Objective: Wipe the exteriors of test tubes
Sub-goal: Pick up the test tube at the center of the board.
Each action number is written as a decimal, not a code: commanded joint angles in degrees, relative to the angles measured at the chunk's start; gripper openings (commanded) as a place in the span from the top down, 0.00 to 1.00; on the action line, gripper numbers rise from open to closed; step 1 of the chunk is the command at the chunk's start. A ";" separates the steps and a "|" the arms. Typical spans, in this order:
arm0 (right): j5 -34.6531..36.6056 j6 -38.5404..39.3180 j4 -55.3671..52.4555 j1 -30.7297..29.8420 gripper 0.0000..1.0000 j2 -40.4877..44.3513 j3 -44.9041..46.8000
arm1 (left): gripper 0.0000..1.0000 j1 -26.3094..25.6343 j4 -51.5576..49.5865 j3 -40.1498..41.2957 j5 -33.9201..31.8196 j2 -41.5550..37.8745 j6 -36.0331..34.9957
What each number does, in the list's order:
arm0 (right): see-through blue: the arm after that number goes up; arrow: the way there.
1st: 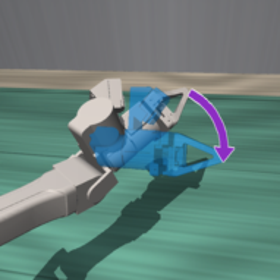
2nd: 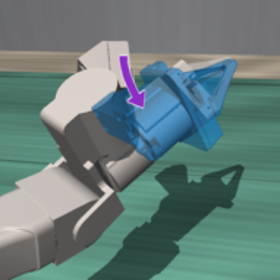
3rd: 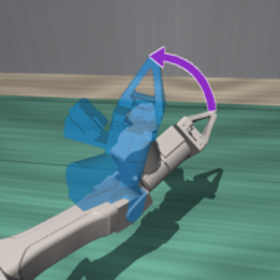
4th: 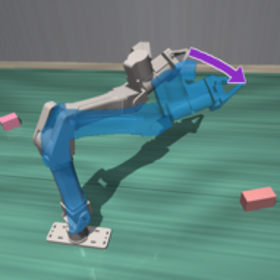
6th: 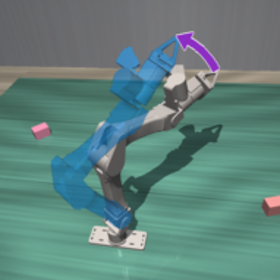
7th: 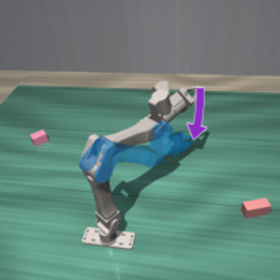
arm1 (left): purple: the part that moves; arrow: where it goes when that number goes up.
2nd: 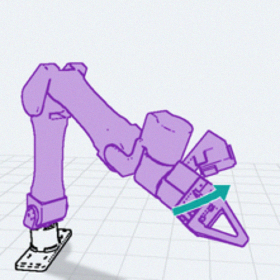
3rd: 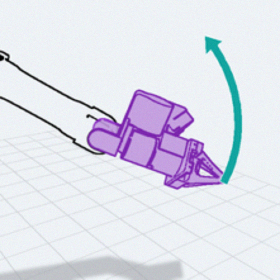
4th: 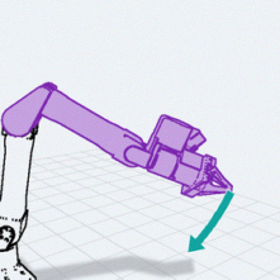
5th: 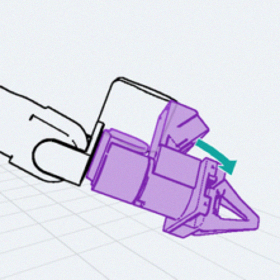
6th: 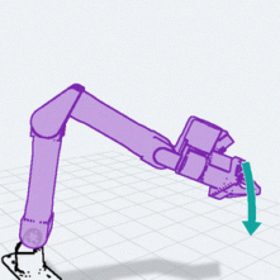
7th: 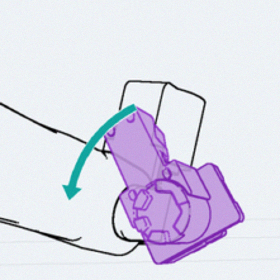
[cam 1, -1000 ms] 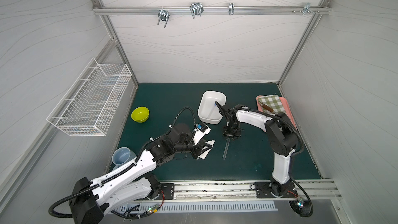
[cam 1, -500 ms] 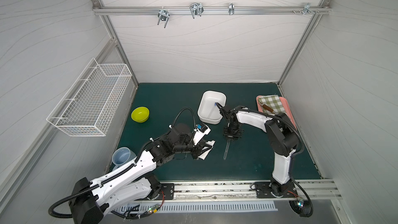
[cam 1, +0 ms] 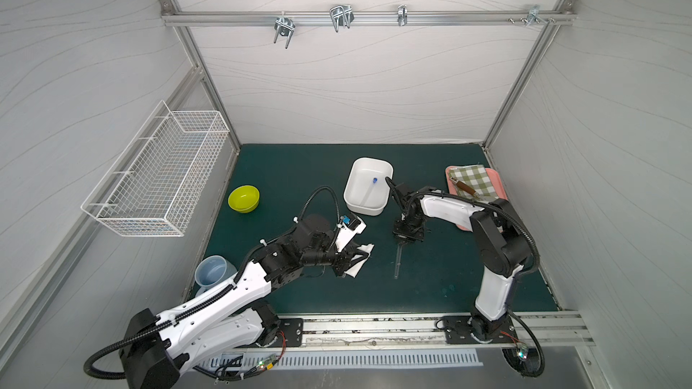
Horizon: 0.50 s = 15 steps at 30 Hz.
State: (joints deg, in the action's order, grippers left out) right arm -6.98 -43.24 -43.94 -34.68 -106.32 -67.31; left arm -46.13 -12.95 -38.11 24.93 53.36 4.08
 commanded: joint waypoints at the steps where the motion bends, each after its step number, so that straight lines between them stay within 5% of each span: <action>1: 0.02 -2.44 1.27 0.35 0.87 -2.17 4.30 | 0.73 0.23 2.01 -0.12 0.96 -0.43 -0.73; 15: -9.44 -8.90 13.15 2.13 0.89 11.88 8.37 | 0.72 0.25 0.08 -1.65 0.32 1.61 -0.23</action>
State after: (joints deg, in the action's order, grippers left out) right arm -13.85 -49.01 -33.78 -33.15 -98.32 -59.02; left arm -46.13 -13.15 -38.13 24.91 54.15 4.12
